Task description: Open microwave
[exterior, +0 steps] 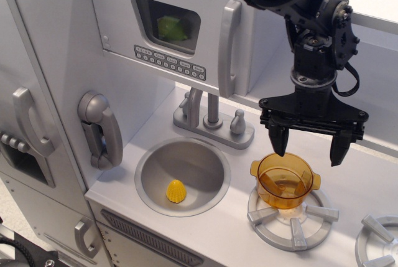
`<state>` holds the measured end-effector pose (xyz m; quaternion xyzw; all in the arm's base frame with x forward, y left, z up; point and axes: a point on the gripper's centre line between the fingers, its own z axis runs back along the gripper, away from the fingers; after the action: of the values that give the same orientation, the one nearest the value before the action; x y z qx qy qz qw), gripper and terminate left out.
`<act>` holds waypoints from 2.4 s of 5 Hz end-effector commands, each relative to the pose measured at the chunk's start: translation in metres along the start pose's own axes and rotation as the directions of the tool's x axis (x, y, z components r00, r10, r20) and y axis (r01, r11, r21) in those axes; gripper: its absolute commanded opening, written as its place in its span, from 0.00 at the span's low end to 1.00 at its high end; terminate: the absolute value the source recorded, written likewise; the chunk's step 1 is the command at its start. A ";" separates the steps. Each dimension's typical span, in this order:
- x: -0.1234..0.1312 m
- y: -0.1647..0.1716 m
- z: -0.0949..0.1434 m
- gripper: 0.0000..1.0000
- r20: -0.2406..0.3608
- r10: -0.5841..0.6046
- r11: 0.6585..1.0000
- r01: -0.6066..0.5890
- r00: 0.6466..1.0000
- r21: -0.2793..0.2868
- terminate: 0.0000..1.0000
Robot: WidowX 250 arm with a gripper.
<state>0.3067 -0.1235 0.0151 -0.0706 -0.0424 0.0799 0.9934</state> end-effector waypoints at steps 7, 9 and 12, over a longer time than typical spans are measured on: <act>0.054 0.092 0.125 1.00 0.323 0.003 1.000 -0.011 0.947 0.023 0.00; 0.067 0.096 0.123 1.00 0.376 -0.001 0.997 -0.031 0.927 0.077 0.00; 0.053 0.099 0.115 0.00 0.319 -0.053 0.996 0.029 0.946 0.080 0.00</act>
<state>0.3347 -0.0020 0.1030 -0.0178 -0.1815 0.0689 0.9808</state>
